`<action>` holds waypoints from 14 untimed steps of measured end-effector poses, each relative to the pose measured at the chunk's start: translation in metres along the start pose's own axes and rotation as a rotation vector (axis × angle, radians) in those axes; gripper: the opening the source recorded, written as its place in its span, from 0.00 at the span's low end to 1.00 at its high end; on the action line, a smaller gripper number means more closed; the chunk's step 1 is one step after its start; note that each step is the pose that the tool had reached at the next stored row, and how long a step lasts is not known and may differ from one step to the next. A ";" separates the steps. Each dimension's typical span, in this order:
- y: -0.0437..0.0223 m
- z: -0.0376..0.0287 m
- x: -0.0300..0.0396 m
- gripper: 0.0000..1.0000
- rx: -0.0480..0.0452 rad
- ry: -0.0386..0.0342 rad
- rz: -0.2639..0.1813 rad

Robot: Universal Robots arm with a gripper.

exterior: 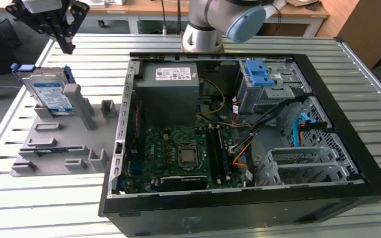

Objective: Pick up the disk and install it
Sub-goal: 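Reach for the disk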

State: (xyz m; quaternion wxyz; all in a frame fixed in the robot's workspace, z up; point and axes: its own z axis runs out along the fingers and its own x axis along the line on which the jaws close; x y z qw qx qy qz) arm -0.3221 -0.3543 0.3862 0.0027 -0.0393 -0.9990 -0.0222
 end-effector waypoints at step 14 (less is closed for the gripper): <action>0.0012 0.0015 0.0209 0.11 0.0000 0.0000 0.000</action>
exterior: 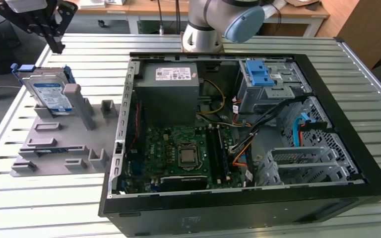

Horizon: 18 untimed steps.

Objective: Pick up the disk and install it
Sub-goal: 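Reach for the disk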

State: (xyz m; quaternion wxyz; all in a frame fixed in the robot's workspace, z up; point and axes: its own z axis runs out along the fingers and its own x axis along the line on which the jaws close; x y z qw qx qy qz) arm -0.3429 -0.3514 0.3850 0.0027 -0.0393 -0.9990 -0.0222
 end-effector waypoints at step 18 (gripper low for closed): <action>-0.0007 0.0037 0.0218 0.11 0.0147 -0.0011 0.000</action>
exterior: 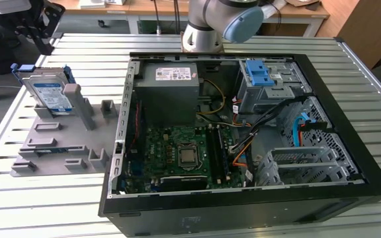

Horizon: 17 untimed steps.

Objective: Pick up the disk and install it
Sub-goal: 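Reach for the disk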

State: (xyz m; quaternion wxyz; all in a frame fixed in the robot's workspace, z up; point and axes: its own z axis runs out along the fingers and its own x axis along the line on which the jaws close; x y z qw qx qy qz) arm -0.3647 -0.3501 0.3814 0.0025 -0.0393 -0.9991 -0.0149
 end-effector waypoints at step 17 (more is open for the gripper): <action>0.0001 0.0022 0.0252 0.11 -0.0001 -0.0001 0.000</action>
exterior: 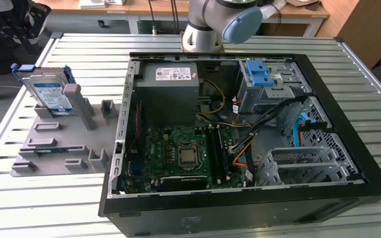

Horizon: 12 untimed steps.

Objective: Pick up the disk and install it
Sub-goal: 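Reach for the disk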

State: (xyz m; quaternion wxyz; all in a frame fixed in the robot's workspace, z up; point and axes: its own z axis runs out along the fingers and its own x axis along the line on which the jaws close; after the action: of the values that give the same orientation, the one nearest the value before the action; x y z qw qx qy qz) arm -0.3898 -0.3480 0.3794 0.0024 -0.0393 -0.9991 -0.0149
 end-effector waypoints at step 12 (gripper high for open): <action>-0.0008 0.0018 0.0152 0.11 0.0001 0.0008 0.000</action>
State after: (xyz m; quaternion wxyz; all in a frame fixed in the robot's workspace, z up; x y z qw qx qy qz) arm -0.4050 -0.3475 0.3777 0.0028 -0.0393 -0.9991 -0.0149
